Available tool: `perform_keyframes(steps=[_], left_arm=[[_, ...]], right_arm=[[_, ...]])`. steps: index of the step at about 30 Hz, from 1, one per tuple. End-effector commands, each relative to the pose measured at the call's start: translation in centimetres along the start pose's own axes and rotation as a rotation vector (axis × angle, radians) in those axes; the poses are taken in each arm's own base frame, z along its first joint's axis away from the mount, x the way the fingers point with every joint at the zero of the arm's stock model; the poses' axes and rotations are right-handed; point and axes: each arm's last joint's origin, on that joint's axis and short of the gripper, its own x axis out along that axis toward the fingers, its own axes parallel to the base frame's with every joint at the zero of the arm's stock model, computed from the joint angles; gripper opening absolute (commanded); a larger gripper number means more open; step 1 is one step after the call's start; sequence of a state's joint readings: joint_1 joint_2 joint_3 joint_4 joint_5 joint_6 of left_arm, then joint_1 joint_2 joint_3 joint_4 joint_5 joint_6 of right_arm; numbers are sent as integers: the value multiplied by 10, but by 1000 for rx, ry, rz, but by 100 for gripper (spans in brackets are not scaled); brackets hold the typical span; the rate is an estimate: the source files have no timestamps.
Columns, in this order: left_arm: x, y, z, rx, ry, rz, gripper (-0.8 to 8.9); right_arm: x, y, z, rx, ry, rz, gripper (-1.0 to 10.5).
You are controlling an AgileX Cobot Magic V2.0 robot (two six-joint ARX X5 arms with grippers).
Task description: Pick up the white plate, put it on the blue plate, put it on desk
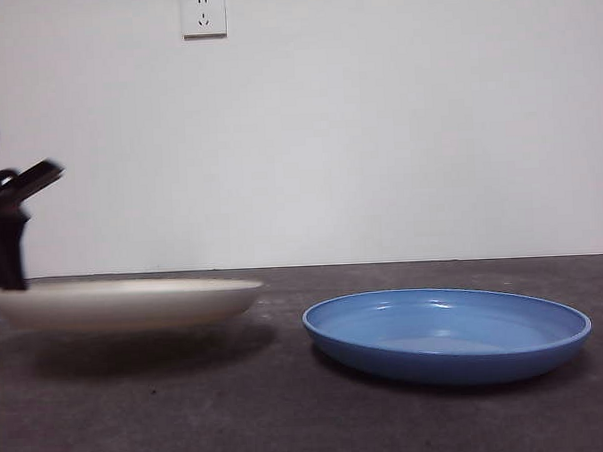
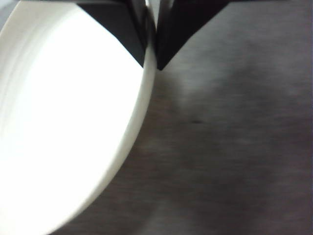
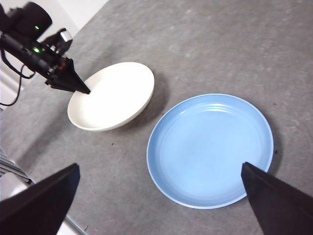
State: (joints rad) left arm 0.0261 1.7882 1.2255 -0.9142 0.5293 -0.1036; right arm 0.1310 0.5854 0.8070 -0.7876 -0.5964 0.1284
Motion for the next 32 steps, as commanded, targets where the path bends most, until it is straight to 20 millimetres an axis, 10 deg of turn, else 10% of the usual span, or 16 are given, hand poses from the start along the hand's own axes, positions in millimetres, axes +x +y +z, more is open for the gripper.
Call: perform_keyframes(steps=[1,17,32], left_arm=[[4,-23,6,34,27,-13,11],[46,-167,-11,337,77,-87,11],[107,-215,15,414,131,-70,11]], right_arm=[[-2,2,5,0,-16,2,611],[-12,10,11,10,-19,3,611],[-31,24,18,-18,-4,1,611]])
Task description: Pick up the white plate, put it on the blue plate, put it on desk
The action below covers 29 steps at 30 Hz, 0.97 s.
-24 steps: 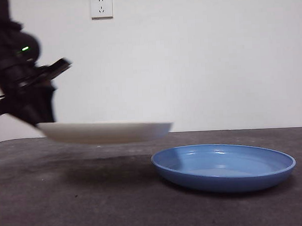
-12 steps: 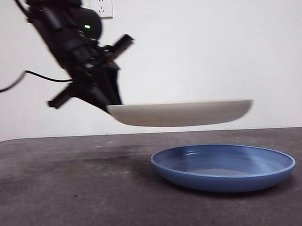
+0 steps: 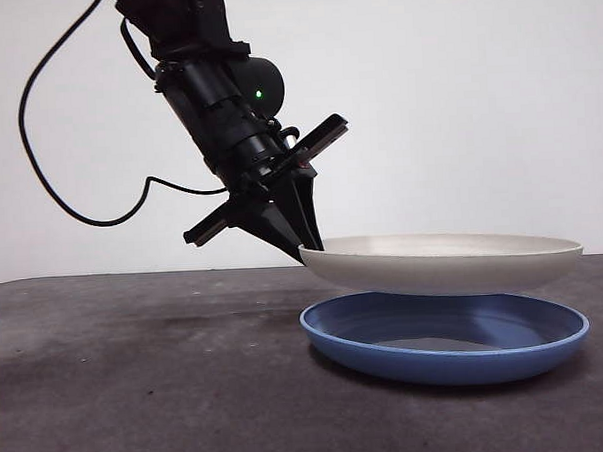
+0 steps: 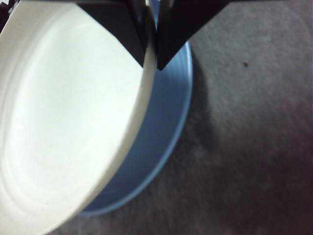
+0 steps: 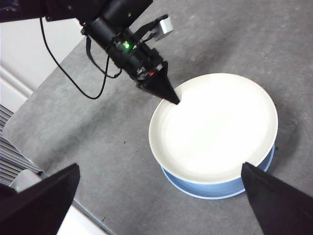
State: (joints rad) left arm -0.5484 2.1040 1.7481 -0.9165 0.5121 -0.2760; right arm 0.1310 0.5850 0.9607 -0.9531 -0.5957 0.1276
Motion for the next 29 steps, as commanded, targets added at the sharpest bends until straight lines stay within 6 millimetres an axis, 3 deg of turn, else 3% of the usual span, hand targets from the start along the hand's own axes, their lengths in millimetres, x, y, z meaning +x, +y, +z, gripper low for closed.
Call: perform_keyframes(steps=[1,11,22,25,29], left_arm=[[9,2,7,-7,14,3,11],[25,1,4,3,63,11,11],[26,0,2,20,77,13,40],[26,0,2,28,75,12,127],[27,-2,2,48,75,9,331]], right_arm=[[-2,2,4,-23,-13,3,611],[-2,2,4,-26,-11,3,611],[-2,2,4,-26,-11,3,611],[-2,2,4,-26,-11,3,611],[-2,2,4,-26,-11,3,611]])
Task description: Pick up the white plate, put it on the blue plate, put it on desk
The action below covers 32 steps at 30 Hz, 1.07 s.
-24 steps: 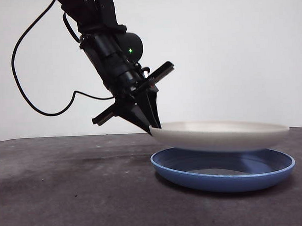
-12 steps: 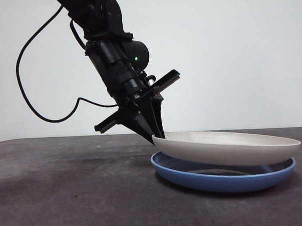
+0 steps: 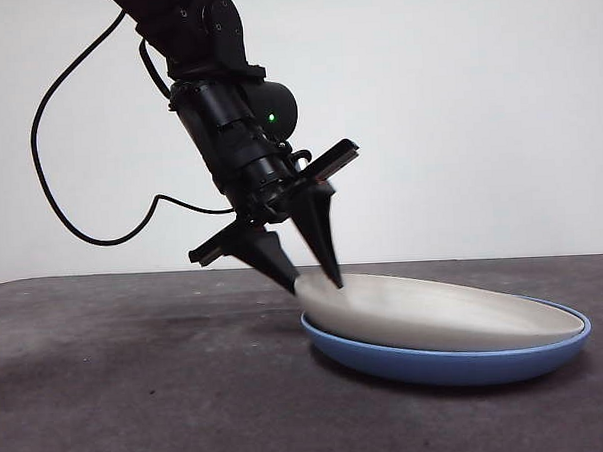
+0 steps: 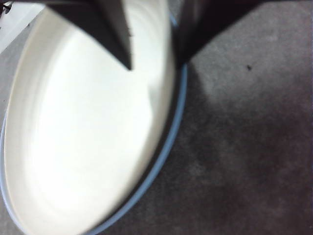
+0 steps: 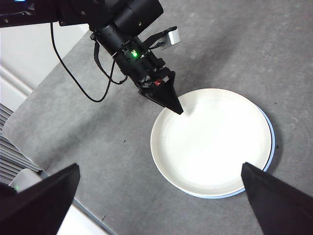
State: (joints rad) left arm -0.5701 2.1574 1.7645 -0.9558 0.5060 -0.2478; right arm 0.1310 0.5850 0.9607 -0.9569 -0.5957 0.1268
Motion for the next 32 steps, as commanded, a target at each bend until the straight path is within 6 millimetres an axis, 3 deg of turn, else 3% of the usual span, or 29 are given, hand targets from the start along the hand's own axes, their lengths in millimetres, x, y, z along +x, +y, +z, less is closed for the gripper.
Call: perform_keyframes(steps=[1,4,9,13,18,21,27,32], left_arm=[[6,-4,4,41,0,-10,379],[5,-5,5,52,-5,-12,448],[-5,-11,9,73,-25,-16,448],[-21,-19,13,107,-31,-14,449],[-49,-27,13,136,-5,7,554],[-66,-33,10,158,20,12,567],[-100,-49,-10,204,26,19,567],[-141,-69,-41,257,-27,49,567]], right_arm=[[-2,3,4,-28,-14,3,611],[-2,3,4,-28,-14,3,611],[-2,3,4,-28,-14,3,611],[-2,3,4,-28,-15,3,611],[-2,3,4,-28,-14,3,611],[-2,3,4,-27,-14,3,611],[-2,2,4,-27,-14,3,611],[-2,2,4,-27,-14,3,611]])
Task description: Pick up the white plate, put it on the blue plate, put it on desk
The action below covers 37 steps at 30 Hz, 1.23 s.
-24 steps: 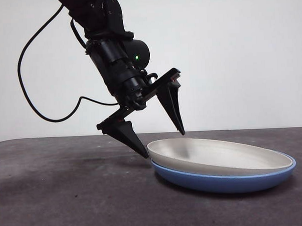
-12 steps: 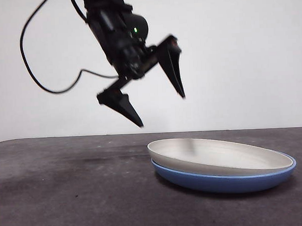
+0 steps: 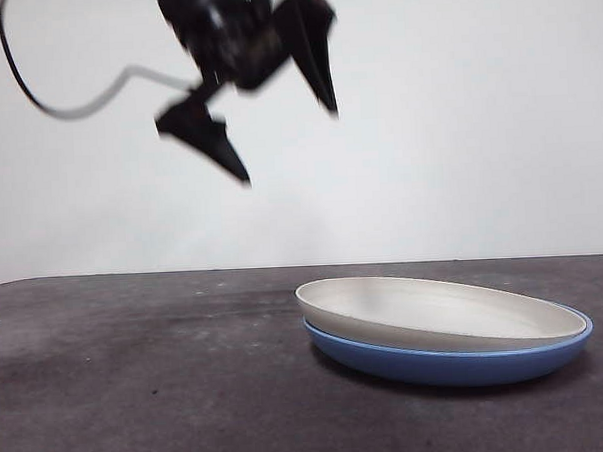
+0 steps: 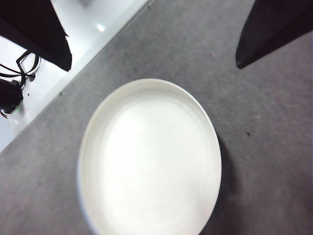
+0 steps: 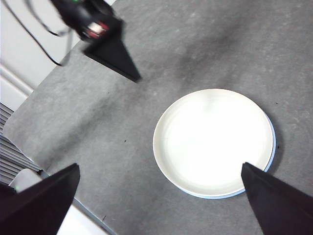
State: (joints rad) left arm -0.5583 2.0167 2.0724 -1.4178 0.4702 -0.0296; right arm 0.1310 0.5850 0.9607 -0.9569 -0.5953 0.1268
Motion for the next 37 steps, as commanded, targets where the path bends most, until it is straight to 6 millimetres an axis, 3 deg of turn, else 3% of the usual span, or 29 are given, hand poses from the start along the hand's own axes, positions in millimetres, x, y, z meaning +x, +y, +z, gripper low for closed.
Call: perform_keyframes(steps=[1,8,15,21,26,31,37], left_arm=[[-30,-20,-17,65,-48,26,567],[-91,-50,-78,149,-188,79,566],[-114,-57,-155,210,-310,77,564],[-117,-55,-213,263,-416,76,564],[-112,-50,-248,297,-494,75,564],[-97,-42,-274,326,-558,73,564],[-90,-37,-293,347,-605,72,564]], right_arm=[[-2,3,4,-25,-14,4,611],[-2,2,4,15,-6,3,611],[-2,2,2,64,13,1,611],[1,0,0,136,54,-7,611],[11,-7,1,192,133,-21,611],[26,-16,5,234,214,-34,611],[57,-37,12,302,340,-55,611]])
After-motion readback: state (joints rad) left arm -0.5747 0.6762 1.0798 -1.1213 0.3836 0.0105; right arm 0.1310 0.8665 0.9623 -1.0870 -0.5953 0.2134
